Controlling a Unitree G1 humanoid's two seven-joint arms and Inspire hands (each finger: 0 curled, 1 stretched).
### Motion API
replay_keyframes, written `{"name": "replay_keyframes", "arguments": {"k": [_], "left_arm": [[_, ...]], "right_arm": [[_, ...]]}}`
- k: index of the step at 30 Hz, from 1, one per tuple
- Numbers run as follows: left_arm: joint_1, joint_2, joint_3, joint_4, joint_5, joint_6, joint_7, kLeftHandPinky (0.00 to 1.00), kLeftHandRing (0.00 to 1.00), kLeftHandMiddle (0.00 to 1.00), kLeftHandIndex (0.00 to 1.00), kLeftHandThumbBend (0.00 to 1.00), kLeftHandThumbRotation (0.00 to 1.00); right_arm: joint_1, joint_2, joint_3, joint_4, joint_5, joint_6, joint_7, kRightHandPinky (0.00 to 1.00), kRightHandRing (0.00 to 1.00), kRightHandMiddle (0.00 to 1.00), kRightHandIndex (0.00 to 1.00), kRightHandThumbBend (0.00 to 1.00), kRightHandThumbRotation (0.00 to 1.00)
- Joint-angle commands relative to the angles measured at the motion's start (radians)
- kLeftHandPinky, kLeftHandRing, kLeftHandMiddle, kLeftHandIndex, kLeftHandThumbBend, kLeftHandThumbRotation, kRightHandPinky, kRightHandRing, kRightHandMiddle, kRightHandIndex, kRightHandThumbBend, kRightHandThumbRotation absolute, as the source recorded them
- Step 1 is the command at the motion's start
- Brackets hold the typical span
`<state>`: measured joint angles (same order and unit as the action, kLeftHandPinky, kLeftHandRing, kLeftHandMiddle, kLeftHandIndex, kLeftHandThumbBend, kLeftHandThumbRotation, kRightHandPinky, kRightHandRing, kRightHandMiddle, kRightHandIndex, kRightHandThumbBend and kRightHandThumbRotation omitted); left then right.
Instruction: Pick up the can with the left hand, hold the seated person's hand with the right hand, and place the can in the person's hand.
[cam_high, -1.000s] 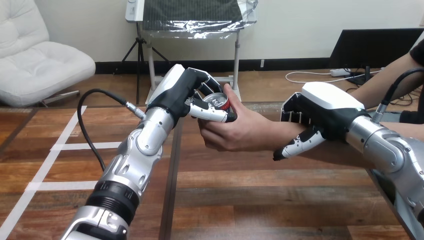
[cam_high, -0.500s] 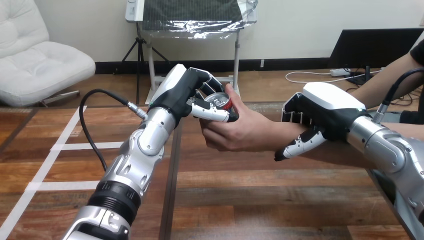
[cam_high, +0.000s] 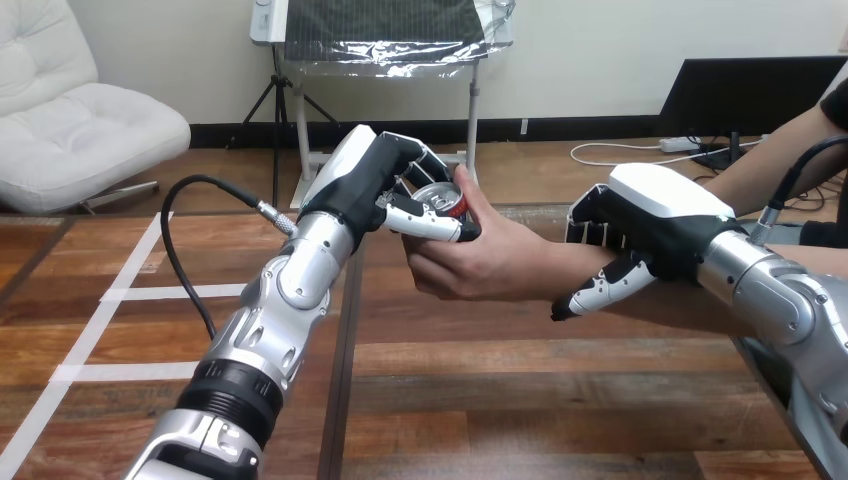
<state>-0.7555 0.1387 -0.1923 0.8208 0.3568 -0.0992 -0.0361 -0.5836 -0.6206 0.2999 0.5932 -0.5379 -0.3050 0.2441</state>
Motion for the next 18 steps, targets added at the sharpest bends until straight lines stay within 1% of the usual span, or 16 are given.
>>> {"name": "replay_keyframes", "arguments": {"k": [1, 13, 18], "left_arm": [[-0.083, -0.043, -0.025, -0.020, -0.005, -0.023, -0.015, 0.28, 0.33, 0.40, 0.43, 0.72, 0.00], [-0.073, -0.023, -0.026, -0.033, 0.006, -0.015, -0.020, 0.28, 0.34, 0.40, 0.44, 0.71, 0.00], [-0.070, -0.014, -0.030, -0.033, 0.013, -0.015, -0.024, 0.30, 0.36, 0.42, 0.45, 0.70, 0.00]], "right_arm": [[0.011, 0.066, -0.001, -0.007, 0.051, -0.036, 0.005, 0.32, 0.36, 0.40, 0.40, 0.81, 0.27], [0.011, 0.060, 0.003, -0.007, 0.058, -0.049, 0.008, 0.33, 0.37, 0.42, 0.43, 0.83, 0.29], [0.009, 0.056, 0.007, -0.007, 0.057, -0.052, 0.012, 0.33, 0.38, 0.43, 0.45, 0.83, 0.31]]}}
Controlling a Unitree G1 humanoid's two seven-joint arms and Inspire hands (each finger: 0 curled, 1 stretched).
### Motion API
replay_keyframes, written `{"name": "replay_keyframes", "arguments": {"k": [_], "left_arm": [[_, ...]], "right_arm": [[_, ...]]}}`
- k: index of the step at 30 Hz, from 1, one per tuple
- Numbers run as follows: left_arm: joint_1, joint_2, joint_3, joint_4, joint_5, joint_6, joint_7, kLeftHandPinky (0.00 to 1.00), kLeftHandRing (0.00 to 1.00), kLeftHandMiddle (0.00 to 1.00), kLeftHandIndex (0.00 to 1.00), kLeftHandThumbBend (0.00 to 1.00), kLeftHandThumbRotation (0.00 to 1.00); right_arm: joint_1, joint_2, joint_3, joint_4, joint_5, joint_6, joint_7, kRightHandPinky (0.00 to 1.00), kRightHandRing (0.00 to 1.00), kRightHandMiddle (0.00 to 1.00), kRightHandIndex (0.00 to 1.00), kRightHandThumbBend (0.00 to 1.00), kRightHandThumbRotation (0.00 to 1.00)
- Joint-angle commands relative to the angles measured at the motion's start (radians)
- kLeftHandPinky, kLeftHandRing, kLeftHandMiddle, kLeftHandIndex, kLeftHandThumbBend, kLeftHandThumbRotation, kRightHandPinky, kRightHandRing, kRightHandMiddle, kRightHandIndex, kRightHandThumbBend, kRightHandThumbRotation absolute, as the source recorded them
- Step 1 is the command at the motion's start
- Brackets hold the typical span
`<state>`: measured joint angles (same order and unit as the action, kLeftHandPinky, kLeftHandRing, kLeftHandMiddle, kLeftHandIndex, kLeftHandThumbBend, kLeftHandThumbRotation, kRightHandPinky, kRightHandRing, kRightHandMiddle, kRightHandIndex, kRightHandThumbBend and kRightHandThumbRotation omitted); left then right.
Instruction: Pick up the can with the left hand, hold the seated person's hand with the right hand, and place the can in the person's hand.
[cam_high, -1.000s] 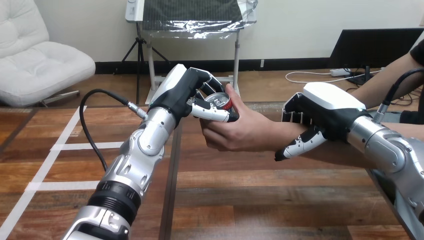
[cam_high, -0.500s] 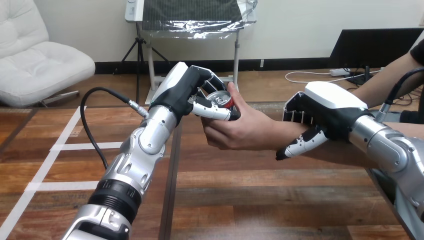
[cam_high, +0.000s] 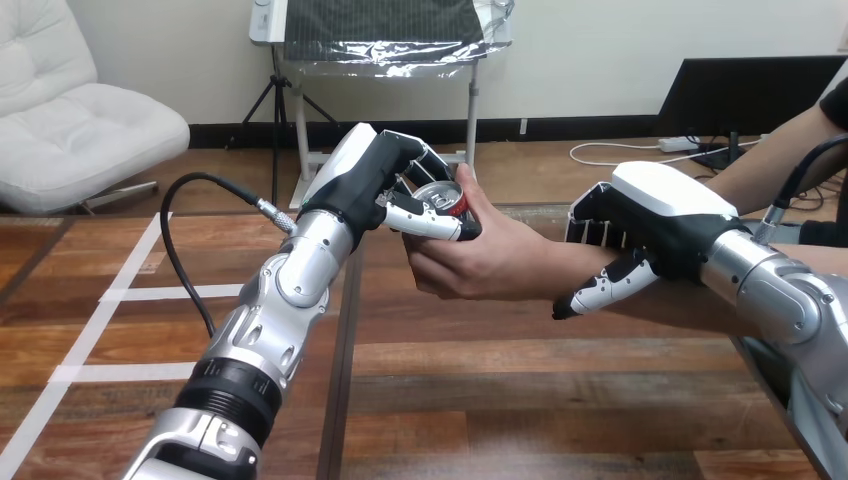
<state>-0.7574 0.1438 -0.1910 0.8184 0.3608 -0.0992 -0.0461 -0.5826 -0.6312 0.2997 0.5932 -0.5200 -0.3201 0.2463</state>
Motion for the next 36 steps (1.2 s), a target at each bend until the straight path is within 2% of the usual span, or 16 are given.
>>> {"name": "replay_keyframes", "arguments": {"k": [1, 2, 7, 10, 11, 16, 20, 21, 29, 36], "left_arm": [[-0.068, -0.015, -0.034, -0.033, 0.013, -0.008, -0.020, 0.30, 0.36, 0.42, 0.46, 0.70, 0.00], [-0.068, -0.013, -0.036, -0.034, 0.016, -0.002, -0.025, 0.34, 0.41, 0.46, 0.48, 0.70, 0.00], [-0.065, 0.001, -0.050, -0.040, 0.033, 0.009, -0.045, 0.41, 0.50, 0.55, 0.56, 0.71, 0.00], [-0.060, 0.010, -0.059, -0.045, 0.042, 0.008, -0.053, 0.46, 0.56, 0.62, 0.62, 0.73, 0.05], [-0.059, 0.014, -0.063, -0.047, 0.046, 0.007, -0.055, 0.49, 0.61, 0.67, 0.66, 0.74, 0.15], [-0.051, 0.033, -0.084, -0.066, 0.073, 0.027, -0.072, 0.56, 0.69, 0.75, 0.74, 0.79, 0.37], [-0.044, 0.040, -0.085, -0.077, 0.079, 0.033, -0.081, 0.63, 0.76, 0.81, 0.80, 0.85, 0.56], [-0.042, 0.041, -0.085, -0.079, 0.080, 0.034, -0.083, 0.66, 0.78, 0.83, 0.83, 0.88, 0.64], [-0.031, 0.054, -0.080, -0.078, 0.078, 0.019, -0.084, 0.75, 0.86, 0.88, 0.89, 0.97, 0.88], [-0.024, 0.065, -0.079, -0.080, 0.080, 0.006, -0.077, 0.77, 0.89, 0.89, 0.90, 1.00, 0.96]], "right_arm": [[0.007, 0.065, 0.009, -0.009, 0.037, -0.036, 0.012, 0.33, 0.38, 0.43, 0.45, 0.83, 0.32], [0.006, 0.064, 0.011, -0.011, 0.035, -0.036, 0.014, 0.32, 0.38, 0.43, 0.45, 0.83, 0.33], [0.005, 0.060, 0.013, -0.017, 0.036, -0.032, 0.028, 0.32, 0.37, 0.44, 0.47, 0.83, 0.37], [0.006, 0.059, 0.013, -0.026, 0.041, -0.020, 0.046, 0.32, 0.38, 0.45, 0.48, 0.84, 0.39], [0.006, 0.058, 0.012, -0.028, 0.042, -0.019, 0.049, 0.32, 0.39, 0.46, 0.50, 0.84, 0.40], [0.007, 0.050, 0.015, -0.039, 0.042, -0.019, 0.074, 0.37, 0.44, 0.51, 0.54, 0.85, 0.45], [0.012, 0.044, 0.013, -0.056, 0.041, -0.010, 0.096, 0.46, 0.55, 0.59, 0.60, 0.88, 0.51], [0.013, 0.044, 0.012, -0.059, 0.042, -0.007, 0.100, 0.50, 0.61, 0.63, 0.64, 0.90, 0.54], [0.021, 0.044, 0.004, -0.091, 0.069, 0.041, 0.175, 0.65, 0.80, 0.79, 0.80, 0.98, 0.67], [0.029, 0.048, -0.005, -0.107, 0.102, 0.067, 0.218, 0.71, 0.87, 0.87, 0.88, 1.00, 0.71]]}}
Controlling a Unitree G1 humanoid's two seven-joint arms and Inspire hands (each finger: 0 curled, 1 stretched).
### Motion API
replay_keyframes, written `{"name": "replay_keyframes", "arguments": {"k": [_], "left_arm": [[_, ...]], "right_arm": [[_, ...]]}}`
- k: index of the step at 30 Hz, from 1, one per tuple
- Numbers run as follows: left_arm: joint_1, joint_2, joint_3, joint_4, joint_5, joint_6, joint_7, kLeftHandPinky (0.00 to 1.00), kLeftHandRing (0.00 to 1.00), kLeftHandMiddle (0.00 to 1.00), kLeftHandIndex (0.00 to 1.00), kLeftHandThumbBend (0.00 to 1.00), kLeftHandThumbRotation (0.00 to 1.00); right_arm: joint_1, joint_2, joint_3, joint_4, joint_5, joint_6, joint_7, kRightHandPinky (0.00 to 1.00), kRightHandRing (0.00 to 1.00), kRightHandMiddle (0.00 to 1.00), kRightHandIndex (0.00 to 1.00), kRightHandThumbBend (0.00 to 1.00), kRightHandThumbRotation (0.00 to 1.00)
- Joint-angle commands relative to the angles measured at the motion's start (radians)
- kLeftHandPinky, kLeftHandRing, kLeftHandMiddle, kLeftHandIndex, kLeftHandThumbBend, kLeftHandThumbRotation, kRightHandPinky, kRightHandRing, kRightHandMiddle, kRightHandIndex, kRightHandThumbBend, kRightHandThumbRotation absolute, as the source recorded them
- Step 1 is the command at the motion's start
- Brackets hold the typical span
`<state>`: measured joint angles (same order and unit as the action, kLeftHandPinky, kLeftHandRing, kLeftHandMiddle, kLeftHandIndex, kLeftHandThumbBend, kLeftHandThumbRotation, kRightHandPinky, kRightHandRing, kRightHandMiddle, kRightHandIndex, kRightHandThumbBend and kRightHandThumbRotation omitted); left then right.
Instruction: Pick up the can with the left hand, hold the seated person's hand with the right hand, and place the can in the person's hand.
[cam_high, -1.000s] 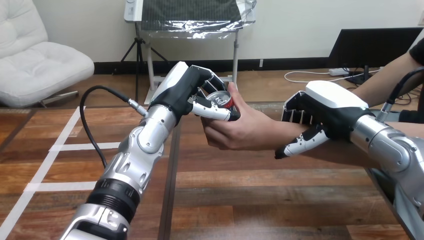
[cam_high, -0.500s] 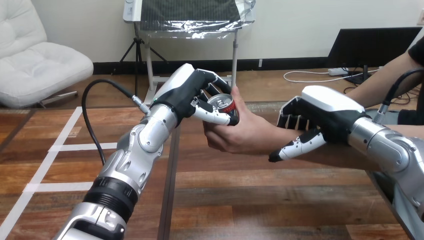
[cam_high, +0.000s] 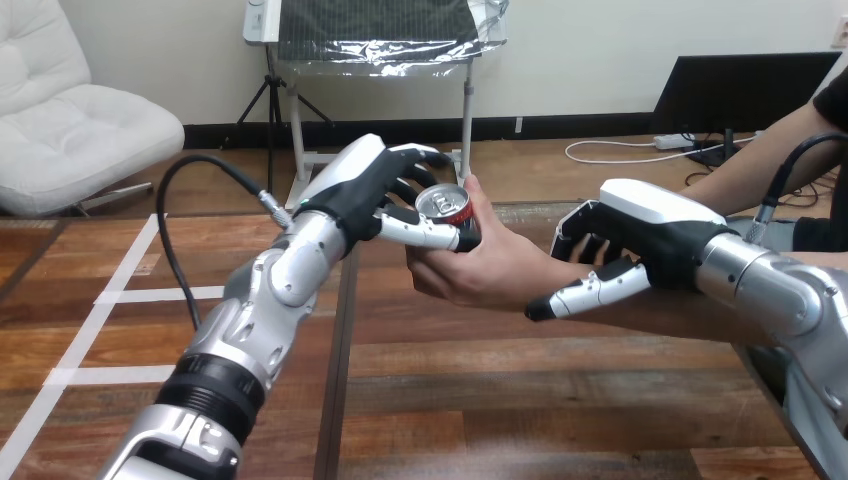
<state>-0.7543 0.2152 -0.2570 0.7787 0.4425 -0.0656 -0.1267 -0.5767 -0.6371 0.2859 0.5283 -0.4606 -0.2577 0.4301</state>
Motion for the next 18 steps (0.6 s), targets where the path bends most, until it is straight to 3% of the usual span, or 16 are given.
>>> {"name": "replay_keyframes", "arguments": {"k": [1, 18], "left_arm": [[-0.025, -0.005, -0.011, -0.040, -0.003, -0.031, 0.006, 0.78, 0.89, 0.89, 0.90, 1.00, 0.97], [0.001, -0.002, 0.012, -0.041, -0.023, -0.055, 0.031, 0.75, 0.85, 0.86, 0.88, 0.99, 1.00]], "right_arm": [[0.025, 0.056, 0.006, -0.045, 0.050, 0.012, 0.043, 0.72, 0.88, 0.88, 0.89, 1.00, 0.71], [0.056, 0.056, -0.010, -0.072, 0.078, 0.019, 0.066, 0.83, 0.96, 0.95, 0.97, 1.00, 0.65]]}}
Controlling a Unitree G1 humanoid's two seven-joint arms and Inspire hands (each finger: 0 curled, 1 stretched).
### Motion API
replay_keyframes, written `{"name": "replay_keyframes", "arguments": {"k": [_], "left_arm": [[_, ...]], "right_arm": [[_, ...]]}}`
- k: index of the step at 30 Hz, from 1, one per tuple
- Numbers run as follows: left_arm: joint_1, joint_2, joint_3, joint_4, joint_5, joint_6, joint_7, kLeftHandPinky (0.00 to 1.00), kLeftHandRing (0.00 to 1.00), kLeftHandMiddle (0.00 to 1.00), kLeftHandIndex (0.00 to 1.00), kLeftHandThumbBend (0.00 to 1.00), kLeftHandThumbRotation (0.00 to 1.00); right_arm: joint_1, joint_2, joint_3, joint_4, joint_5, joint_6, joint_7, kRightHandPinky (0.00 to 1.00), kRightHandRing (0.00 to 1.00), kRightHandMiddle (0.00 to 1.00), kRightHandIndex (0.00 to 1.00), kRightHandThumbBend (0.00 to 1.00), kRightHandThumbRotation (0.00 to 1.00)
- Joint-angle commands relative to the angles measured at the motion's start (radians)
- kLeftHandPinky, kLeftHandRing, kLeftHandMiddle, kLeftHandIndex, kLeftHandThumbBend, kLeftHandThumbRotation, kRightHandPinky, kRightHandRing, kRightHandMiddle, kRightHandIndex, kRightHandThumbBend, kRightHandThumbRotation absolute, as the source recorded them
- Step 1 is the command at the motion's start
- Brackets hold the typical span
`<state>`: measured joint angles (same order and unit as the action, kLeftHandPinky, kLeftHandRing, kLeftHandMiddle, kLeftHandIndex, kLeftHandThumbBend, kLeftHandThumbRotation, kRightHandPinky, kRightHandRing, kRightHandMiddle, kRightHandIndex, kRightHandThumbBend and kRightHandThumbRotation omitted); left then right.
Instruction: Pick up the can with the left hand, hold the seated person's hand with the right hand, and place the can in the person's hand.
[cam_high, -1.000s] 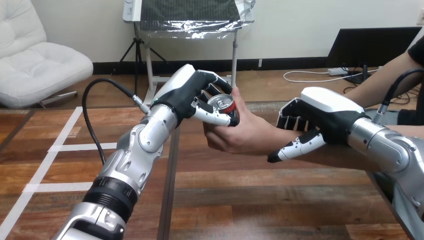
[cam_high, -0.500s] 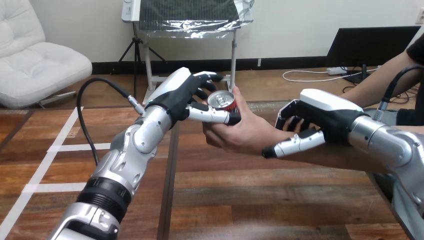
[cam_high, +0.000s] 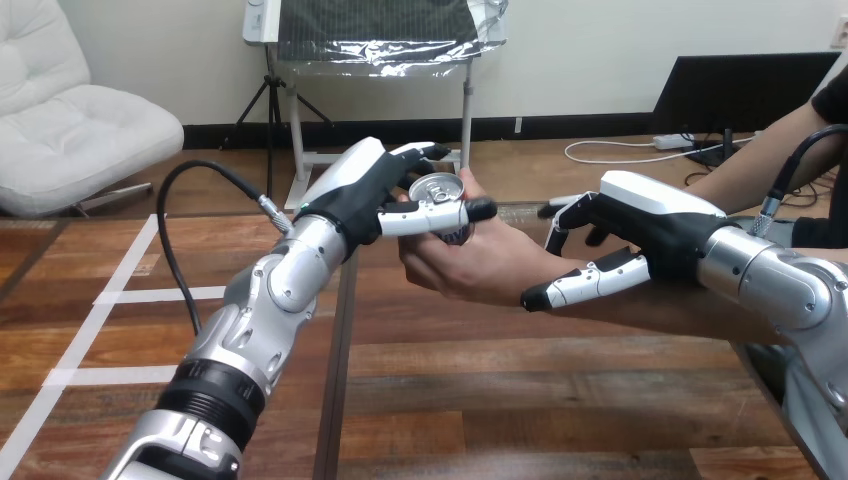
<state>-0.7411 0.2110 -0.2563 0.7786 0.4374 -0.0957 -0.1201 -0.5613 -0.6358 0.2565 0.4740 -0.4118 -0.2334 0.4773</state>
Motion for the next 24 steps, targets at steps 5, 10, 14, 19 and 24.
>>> {"name": "replay_keyframes", "arguments": {"k": [5, 10, 14, 19, 24], "left_arm": [[-0.003, 0.006, 0.015, -0.043, -0.018, -0.029, 0.029, 0.76, 0.85, 0.86, 0.88, 0.98, 1.00], [0.009, 0.008, 0.021, -0.053, -0.017, -0.028, 0.043, 0.76, 0.84, 0.85, 0.87, 0.96, 1.00], [0.022, 0.009, 0.027, -0.065, -0.020, -0.033, 0.058, 0.73, 0.81, 0.83, 0.85, 0.92, 1.00], [0.044, 0.004, 0.045, -0.086, -0.037, -0.043, 0.083, 0.68, 0.77, 0.80, 0.81, 0.85, 0.99], [0.068, 0.000, 0.065, -0.107, -0.071, -0.055, 0.089, 0.65, 0.75, 0.78, 0.78, 0.75, 0.98]], "right_arm": [[0.049, 0.053, 0.017, -0.030, 0.033, 0.003, 0.024, 0.85, 0.97, 0.95, 0.98, 1.00, 0.64], [0.058, 0.050, 0.015, -0.041, 0.032, 0.006, 0.024, 0.86, 0.97, 0.95, 0.98, 1.00, 0.63], [0.068, 0.049, 0.008, -0.054, 0.037, 0.015, 0.027, 0.85, 0.96, 0.94, 0.98, 1.00, 0.63], [0.087, 0.044, 0.001, -0.076, 0.036, 0.016, 0.016, 0.83, 0.95, 0.94, 0.97, 1.00, 0.63], [0.102, 0.040, -0.009, -0.092, 0.044, 0.012, 0.011, 0.81, 0.94, 0.93, 0.95, 1.00, 0.62]]}}
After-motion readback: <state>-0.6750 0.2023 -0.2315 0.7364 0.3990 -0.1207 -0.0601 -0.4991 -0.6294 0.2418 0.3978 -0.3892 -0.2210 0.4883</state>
